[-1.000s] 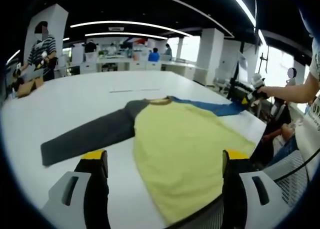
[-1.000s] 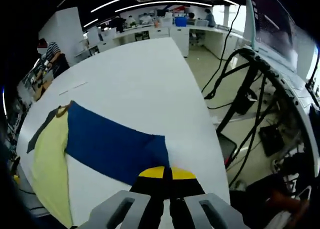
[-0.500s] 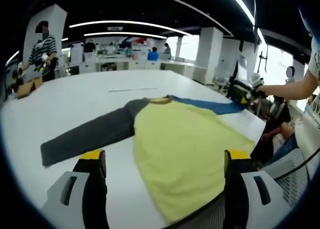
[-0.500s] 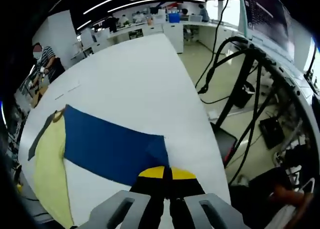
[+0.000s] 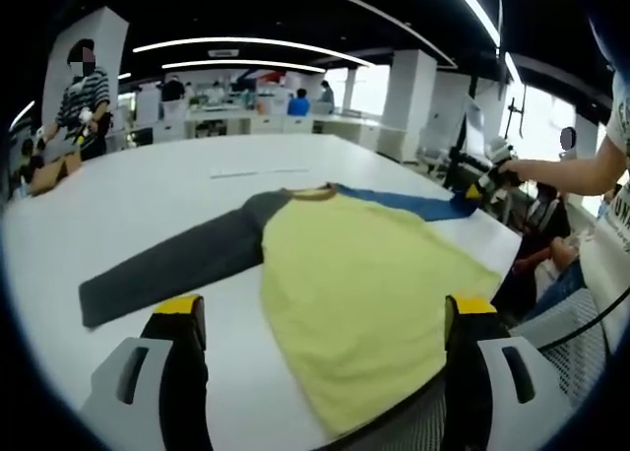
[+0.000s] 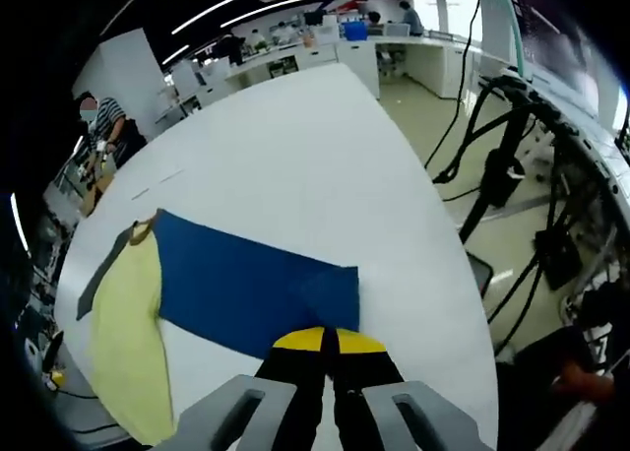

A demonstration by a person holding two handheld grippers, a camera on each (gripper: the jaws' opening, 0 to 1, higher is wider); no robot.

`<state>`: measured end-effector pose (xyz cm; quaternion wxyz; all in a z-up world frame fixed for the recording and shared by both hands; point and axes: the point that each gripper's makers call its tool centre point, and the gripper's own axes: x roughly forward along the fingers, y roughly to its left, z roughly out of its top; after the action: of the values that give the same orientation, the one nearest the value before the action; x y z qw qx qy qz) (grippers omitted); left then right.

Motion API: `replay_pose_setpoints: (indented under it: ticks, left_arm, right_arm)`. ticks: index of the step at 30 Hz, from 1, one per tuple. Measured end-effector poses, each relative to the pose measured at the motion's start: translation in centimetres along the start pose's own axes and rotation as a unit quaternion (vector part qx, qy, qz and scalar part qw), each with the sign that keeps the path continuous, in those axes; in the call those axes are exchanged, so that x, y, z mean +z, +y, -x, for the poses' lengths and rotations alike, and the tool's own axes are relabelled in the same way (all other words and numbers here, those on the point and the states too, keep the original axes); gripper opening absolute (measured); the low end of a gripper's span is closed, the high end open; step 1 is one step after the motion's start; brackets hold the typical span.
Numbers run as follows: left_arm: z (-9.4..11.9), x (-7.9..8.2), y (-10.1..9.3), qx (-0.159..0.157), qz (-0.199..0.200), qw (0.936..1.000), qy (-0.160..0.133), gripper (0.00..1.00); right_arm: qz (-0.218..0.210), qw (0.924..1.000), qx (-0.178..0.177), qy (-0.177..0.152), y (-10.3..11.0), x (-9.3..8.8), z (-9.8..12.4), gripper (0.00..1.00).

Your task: Fold the garment on the visible template until the final outline fits inside the template.

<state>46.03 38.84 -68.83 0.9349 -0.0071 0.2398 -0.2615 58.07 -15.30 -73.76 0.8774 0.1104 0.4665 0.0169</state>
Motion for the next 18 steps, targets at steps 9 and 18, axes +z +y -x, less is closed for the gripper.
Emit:
replay_pose_setpoints:
  ticks: [9, 18]
  left_arm:
    - [0.2, 0.1, -0.2, 0.001, -0.004, 1.0, -0.002, 0.97]
    - [0.2, 0.2, 0.0, 0.004, -0.003, 1.0, -0.005, 0.96]
  right_arm:
    - [0.034, 0.999, 0.03, -0.002, 4.4, 0.8, -0.4, 0.0]
    - [0.064, 0.9963, 0.055, -0.012, 8.3, 2.1, -0.7, 0.0]
